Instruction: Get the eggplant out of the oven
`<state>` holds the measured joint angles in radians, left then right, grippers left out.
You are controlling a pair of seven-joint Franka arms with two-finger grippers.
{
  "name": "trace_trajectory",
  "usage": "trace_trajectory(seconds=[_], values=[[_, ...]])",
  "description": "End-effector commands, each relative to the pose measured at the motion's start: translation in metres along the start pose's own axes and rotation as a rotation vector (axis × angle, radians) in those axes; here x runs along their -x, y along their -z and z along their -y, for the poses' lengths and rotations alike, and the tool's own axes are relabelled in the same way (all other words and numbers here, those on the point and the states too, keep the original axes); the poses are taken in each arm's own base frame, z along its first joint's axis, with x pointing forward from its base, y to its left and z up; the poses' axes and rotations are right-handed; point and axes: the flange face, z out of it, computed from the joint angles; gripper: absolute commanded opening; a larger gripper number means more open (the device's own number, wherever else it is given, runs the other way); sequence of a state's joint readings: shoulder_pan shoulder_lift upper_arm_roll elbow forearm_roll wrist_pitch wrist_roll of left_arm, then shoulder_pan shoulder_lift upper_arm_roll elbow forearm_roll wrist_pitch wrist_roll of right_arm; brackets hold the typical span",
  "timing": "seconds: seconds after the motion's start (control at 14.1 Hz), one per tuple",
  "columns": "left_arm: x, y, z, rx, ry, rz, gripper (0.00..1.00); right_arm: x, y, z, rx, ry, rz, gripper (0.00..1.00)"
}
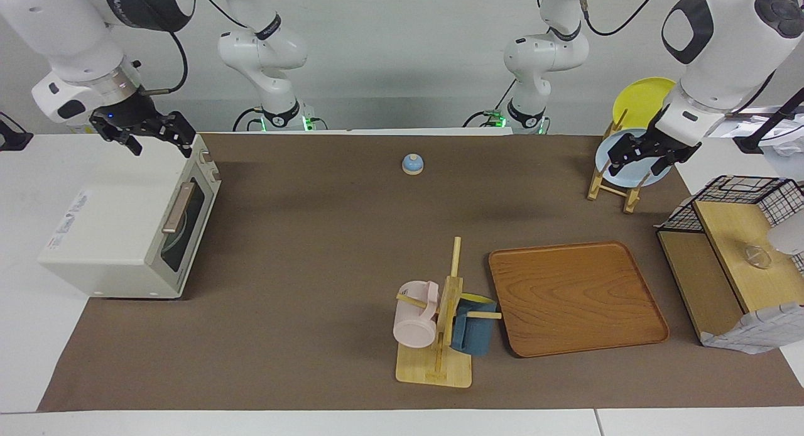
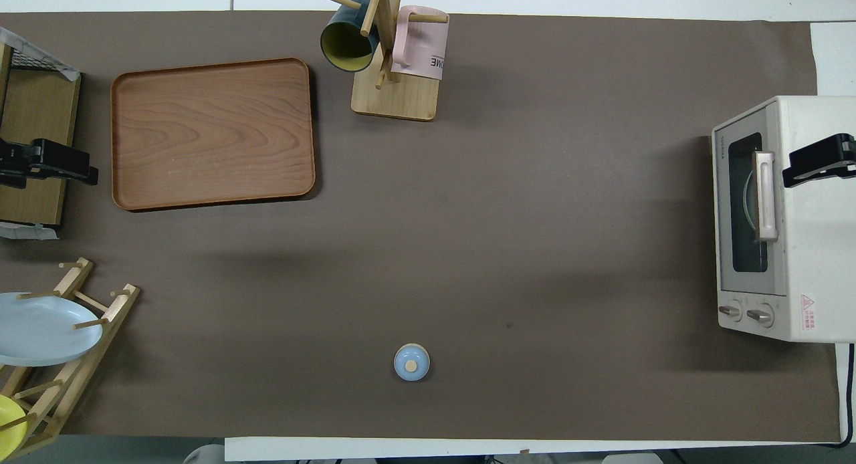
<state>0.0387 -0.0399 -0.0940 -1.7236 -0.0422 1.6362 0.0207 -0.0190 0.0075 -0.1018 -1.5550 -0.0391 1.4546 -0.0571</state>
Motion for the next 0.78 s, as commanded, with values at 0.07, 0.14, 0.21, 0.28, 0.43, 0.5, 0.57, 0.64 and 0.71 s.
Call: trace_trajectory(seconds=[0.07, 0.14, 0.21, 0.28, 0.43, 0.5, 0.57, 0.64, 0.71], values=[[0.000, 0.001, 0.001, 0.005, -0.010, -0.005, 1.00, 0.002, -0.002, 0.003, -0.021, 0.023, 0.000, 1.00], [0.000, 0.001, 0.001, 0.005, -0.010, -0.005, 1.00, 0.003, 0.000, 0.006, -0.013, 0.030, -0.003, 1.00], [0.000, 0.001, 0.001, 0.005, -0.010, -0.005, 1.00, 0.002, 0.001, 0.007, -0.013, 0.033, -0.009, 1.00], [0.000, 0.001, 0.001, 0.005, -0.010, -0.005, 1.00, 0.001, 0.000, 0.006, -0.015, 0.050, -0.022, 1.00], [0.000, 0.001, 0.001, 0.005, -0.010, -0.005, 1.00, -0.005, -0.006, 0.009, -0.019, 0.140, -0.074, 0.71], [0.000, 0.001, 0.001, 0.005, -0.010, -0.005, 1.00, -0.005, -0.012, 0.010, -0.018, 0.146, -0.096, 0.39], [0.000, 0.001, 0.001, 0.005, -0.010, -0.005, 1.00, -0.007, -0.023, 0.010, -0.016, 0.145, -0.100, 0.07], [0.000, 0.001, 0.001, 0.005, -0.010, -0.005, 1.00, -0.014, -0.034, 0.008, -0.005, 0.143, -0.117, 0.00], [0.000, 0.001, 0.001, 0.005, -0.010, -0.005, 1.00, -0.022, -0.049, 0.009, 0.005, 0.141, -0.113, 0.00]])
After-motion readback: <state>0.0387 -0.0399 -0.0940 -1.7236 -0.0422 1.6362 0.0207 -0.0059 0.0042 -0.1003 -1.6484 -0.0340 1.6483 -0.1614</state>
